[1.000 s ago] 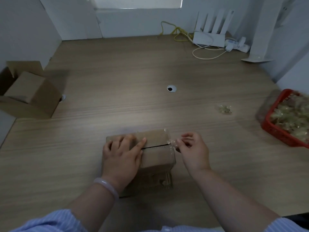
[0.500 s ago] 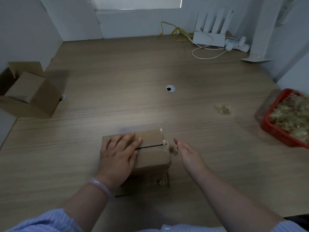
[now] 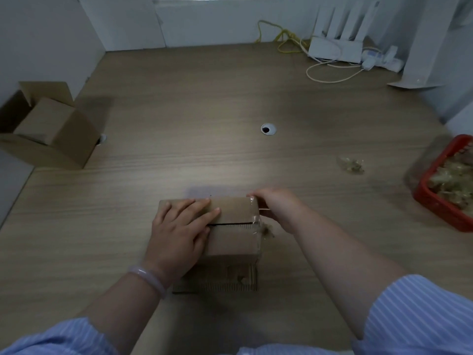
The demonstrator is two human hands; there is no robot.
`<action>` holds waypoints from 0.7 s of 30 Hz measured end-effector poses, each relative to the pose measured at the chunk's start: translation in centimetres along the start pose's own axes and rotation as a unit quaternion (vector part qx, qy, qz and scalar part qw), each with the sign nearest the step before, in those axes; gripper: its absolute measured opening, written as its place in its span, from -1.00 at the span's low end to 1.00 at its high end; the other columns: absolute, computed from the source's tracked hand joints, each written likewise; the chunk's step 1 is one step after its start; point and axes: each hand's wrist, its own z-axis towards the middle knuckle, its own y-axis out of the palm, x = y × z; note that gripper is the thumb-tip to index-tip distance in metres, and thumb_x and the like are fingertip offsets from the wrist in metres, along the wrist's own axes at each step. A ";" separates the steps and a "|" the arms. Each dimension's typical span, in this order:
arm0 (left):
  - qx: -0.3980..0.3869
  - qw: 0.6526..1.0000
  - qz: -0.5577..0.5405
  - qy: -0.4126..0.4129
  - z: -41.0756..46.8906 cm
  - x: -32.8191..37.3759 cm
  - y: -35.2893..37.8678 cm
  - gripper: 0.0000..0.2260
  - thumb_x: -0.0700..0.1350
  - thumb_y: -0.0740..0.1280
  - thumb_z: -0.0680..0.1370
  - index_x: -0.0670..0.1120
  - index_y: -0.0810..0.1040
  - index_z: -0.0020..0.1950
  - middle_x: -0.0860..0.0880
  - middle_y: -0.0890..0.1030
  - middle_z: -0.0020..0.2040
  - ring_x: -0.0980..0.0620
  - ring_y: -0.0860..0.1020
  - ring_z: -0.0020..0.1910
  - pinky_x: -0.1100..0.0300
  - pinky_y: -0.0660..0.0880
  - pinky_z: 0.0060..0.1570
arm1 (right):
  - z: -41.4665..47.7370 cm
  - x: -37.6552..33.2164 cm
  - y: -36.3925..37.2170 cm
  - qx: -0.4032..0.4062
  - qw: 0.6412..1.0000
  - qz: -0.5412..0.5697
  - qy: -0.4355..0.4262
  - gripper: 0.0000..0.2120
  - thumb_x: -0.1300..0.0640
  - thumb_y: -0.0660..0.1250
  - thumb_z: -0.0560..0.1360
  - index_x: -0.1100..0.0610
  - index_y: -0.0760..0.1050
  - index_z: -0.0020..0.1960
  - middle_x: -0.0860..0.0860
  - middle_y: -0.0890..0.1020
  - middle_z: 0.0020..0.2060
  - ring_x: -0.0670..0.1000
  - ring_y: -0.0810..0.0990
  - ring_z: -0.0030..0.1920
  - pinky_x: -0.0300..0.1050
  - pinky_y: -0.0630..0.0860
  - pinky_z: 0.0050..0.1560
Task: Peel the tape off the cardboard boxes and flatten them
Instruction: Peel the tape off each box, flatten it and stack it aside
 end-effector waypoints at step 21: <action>-0.006 0.999 0.036 -0.026 0.5 1.2 -0.2 -0.57 0.24 0.13 0.51 0.18 0.49 0.32 0.06 0.50 0.32 -0.07 0.43 0.26 -0.14 0.27 0.29 | -2.5 3.0 -2.7 0.090 0.964 -0.088 -0.235 -0.86 0.19 0.33 0.52 0.09 0.47 -0.21 0.02 0.65 -0.30 -0.06 0.65 -0.24 -0.21 0.58 -0.14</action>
